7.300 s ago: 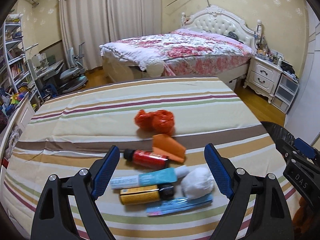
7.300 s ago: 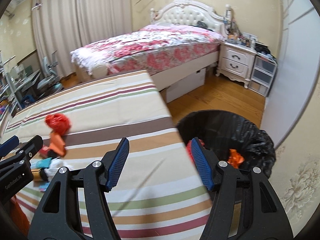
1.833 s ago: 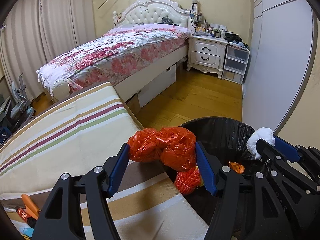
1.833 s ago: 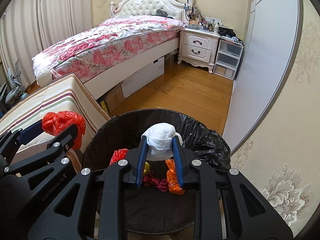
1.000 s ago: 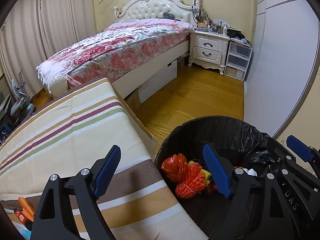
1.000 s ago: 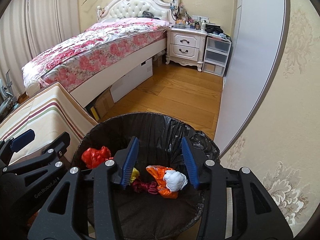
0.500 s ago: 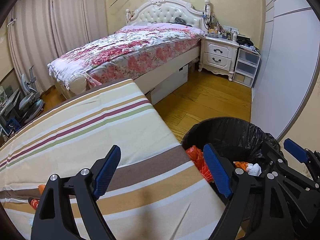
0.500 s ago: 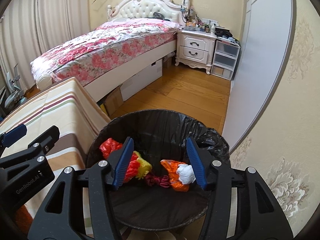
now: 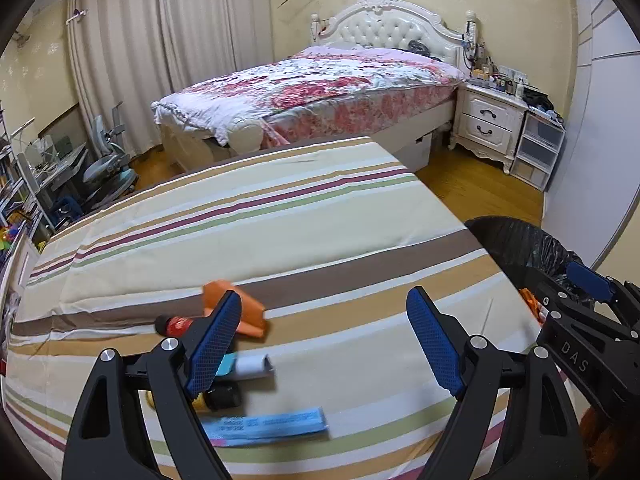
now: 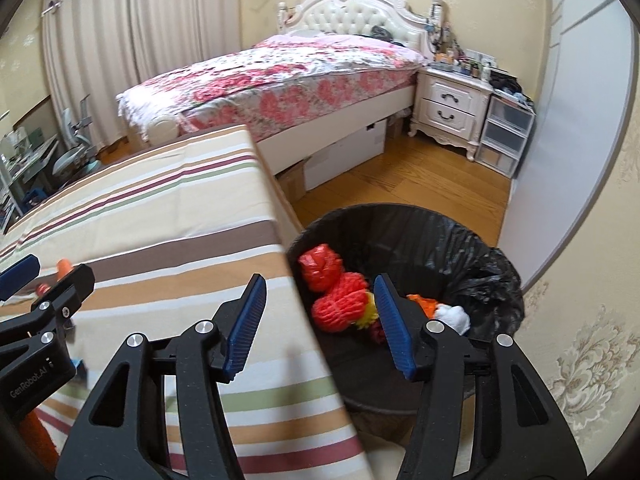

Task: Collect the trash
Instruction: 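Move both open tools back over the table toward the remaining items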

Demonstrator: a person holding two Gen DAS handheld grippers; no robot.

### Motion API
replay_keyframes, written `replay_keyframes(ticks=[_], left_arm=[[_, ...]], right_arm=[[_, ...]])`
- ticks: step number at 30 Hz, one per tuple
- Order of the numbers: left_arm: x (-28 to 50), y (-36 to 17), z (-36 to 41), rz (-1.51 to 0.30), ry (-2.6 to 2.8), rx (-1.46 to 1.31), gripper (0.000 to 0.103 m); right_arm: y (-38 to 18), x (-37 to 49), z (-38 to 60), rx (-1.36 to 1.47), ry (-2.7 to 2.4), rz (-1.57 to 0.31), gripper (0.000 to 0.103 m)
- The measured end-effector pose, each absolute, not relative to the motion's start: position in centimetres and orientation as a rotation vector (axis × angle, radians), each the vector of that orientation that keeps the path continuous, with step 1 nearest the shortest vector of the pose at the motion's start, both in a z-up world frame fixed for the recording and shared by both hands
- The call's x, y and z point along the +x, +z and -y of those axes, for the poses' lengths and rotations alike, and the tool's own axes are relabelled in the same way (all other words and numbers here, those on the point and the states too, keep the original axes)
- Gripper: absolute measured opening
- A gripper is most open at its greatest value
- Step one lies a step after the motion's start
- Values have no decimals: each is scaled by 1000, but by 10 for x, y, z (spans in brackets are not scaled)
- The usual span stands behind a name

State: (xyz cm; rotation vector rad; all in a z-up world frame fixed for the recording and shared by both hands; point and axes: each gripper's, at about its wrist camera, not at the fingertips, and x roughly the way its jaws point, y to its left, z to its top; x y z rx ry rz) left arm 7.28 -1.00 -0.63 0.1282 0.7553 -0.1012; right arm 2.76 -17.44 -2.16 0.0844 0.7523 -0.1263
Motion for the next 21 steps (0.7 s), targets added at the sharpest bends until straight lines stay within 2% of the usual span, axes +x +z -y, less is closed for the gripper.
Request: replay_keyframes(ticks=[18, 21], left_arm=[[7, -31, -120, -839, 165, 27, 82], [4, -35, -136, -853, 203, 3, 82]], right_arm=[[-28, 21, 59, -54, 131, -806, 56], [-31, 21, 45, -80, 155, -819, 61]])
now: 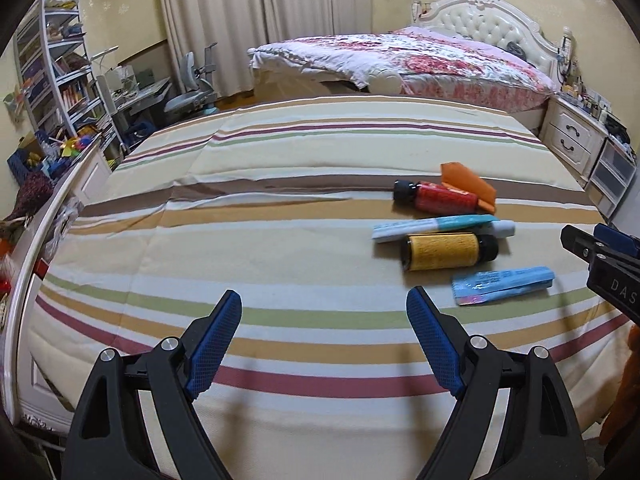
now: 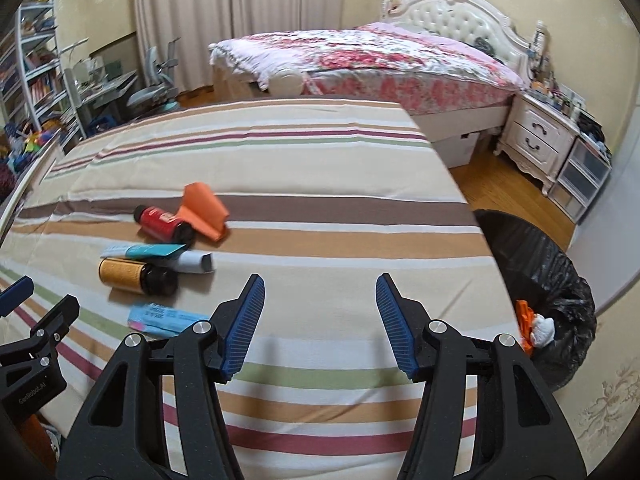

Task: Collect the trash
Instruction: 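Move both open tools back over the table toward the remaining items, then grasp the blue toothpaste tube with the right tool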

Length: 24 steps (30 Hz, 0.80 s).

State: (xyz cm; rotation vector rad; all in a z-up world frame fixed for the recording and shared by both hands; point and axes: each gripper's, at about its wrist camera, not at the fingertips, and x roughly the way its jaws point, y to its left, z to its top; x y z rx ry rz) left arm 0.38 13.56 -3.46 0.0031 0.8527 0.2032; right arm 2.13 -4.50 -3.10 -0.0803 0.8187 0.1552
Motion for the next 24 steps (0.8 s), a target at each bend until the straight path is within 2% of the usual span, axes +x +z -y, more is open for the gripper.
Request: replay_keyframes(ticks=[1, 24], left_arm=[[3, -36, -140, -856, 213, -5, 82], [-17, -50, -170, -881, 259, -58, 82]], right_arm=[[-32, 22, 41, -89, 161, -823, 64], [-49, -21, 16, -178, 239, -910, 64]])
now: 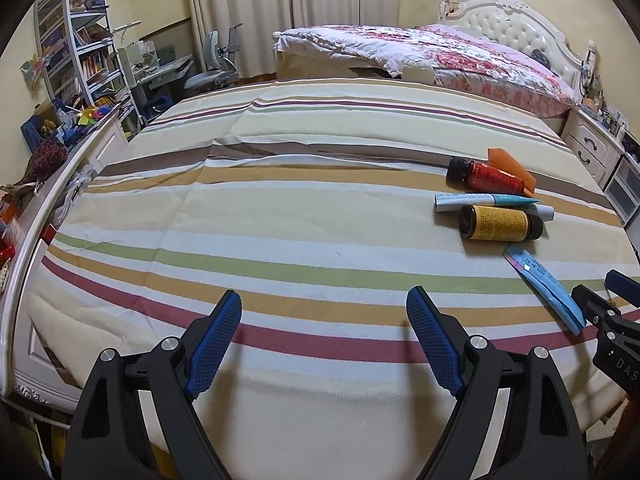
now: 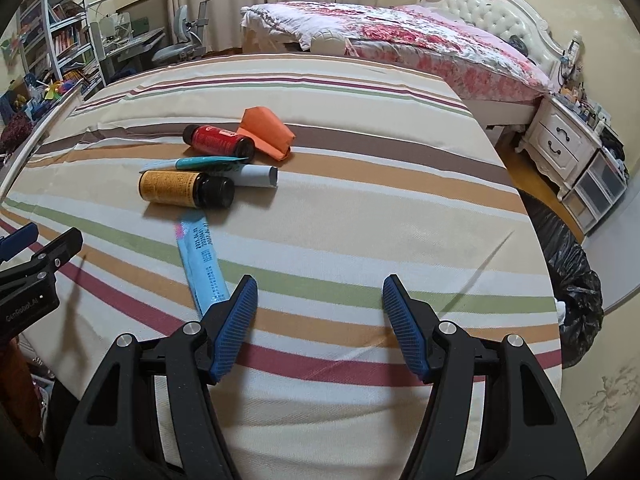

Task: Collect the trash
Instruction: 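Grasp the blue toothpaste tube with the right tool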

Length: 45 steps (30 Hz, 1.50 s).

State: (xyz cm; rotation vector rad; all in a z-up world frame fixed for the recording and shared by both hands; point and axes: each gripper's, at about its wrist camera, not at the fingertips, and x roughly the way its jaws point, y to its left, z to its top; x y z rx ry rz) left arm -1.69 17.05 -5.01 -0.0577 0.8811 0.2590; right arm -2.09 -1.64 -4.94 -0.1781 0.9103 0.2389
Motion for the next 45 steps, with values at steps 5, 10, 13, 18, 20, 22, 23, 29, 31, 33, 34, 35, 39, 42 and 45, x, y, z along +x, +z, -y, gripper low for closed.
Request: replay_keyframes(ticks=[5, 10, 13, 18, 20, 22, 23, 29, 31, 33, 34, 35, 39, 42, 45], left_arm=[[-23, -47, -175, -873, 276, -60, 82], [-26, -45, -182, -864, 296, -66, 82], [-26, -45, -184, -865, 303, -68, 82], [-24, -47, -182, -868, 297, -66, 82], [-23, -47, -181, -867, 291, -64, 82], [-22, -48, -178, -868, 284, -61, 82], [-21, -48, -177, -870, 281, -60, 82], [-17, -47, -164, -866, 242, -43, 82], [-15, -46, -158, -862, 226, -34, 82], [-11, -45, -152, -859, 210, -28, 82], [-9, -45, -148, -860, 203, -26, 82], [-7, -45, -146, -862, 195, -24, 82], [4, -45, -133, -871, 163, -20, 82], [11, -44, -119, -866, 137, -2, 82], [17, -45, -106, -864, 118, 15, 82]], right_arm=[[-43, -23, 16, -167, 239, -888, 64], [-37, -25, 4, -167, 278, -866, 64], [-38, -28, -9, -188, 318, -861, 64], [-45, -29, -28, -233, 363, -867, 57], [-49, -28, -29, -240, 365, -883, 38], [-49, -29, -25, -230, 367, -881, 36], [-49, -29, -23, -233, 361, -880, 32], [-50, -28, -3, -219, 307, -873, 25], [-50, -27, 5, -214, 281, -870, 24], [-50, -24, 14, -201, 259, -869, 24], [-50, -22, 18, -194, 251, -869, 24], [-50, -20, 23, -185, 241, -870, 24], [-50, -11, 39, -157, 208, -872, 24], [-51, -6, 49, -142, 191, -868, 24], [-50, -1, 58, -132, 170, -863, 24]])
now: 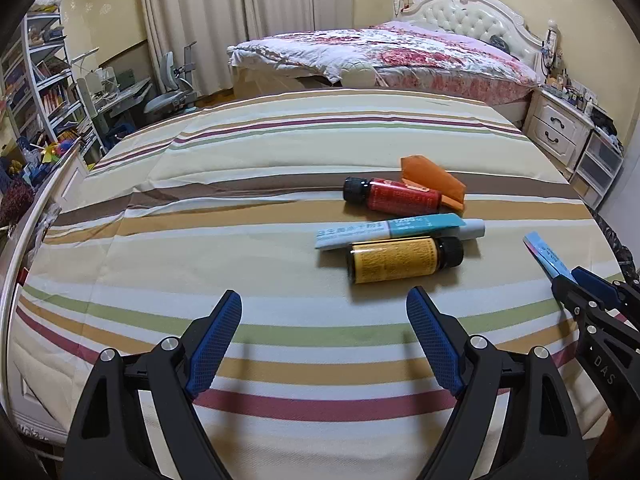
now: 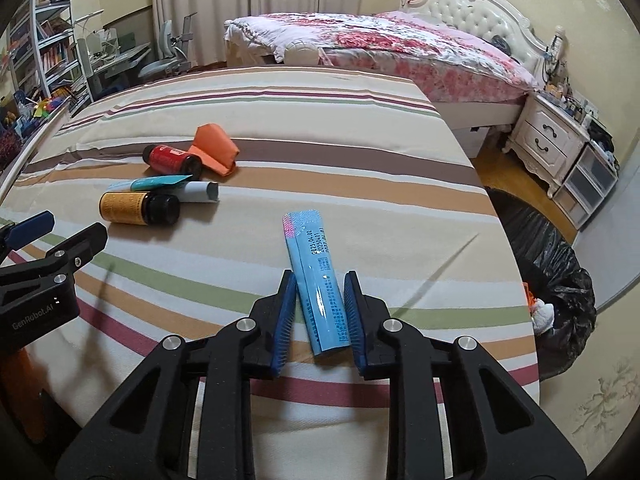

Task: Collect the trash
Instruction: 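Grasp the blue toothpaste tube with the right tool, then grasp the yellow-labelled bottle with the left tool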

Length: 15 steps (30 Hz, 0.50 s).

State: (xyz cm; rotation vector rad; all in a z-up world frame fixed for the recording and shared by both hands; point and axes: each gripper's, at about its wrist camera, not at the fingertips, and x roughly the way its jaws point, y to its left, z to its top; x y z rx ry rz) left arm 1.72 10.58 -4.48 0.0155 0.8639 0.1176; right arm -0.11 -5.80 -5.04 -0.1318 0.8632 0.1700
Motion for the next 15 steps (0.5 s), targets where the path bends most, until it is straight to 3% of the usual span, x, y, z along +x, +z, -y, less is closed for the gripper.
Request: replay_keyframes(ticks=[15], left_arm=[[46, -48, -75, -881, 88, 35, 82]], right_arm=[[-51, 15, 88, -71, 139, -847, 24]])
